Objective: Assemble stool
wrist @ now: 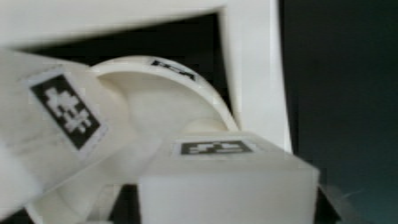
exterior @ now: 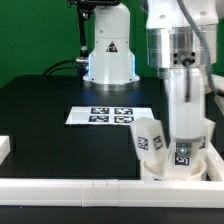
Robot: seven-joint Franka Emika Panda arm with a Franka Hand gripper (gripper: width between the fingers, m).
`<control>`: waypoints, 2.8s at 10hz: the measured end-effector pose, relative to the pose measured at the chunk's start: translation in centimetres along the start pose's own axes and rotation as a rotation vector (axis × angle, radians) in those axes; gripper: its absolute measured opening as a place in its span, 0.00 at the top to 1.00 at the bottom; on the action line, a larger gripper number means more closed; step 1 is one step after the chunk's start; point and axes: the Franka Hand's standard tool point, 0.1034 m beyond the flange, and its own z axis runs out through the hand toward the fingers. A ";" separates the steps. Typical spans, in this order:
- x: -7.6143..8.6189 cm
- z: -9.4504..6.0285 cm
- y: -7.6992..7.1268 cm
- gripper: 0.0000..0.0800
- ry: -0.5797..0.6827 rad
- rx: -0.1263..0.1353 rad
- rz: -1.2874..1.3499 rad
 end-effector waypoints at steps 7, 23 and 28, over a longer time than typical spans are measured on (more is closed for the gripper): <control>-1.9 0.4 0.7 0.58 -0.038 0.021 0.244; -2.2 -3.1 -0.2 0.19 -0.017 0.010 -1.465; -2.8 -2.7 0.3 0.19 -0.034 -0.079 -2.034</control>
Offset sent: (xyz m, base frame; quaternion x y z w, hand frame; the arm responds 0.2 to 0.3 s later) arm 0.0000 0.0000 0.0000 0.0000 0.0000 0.1938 0.9810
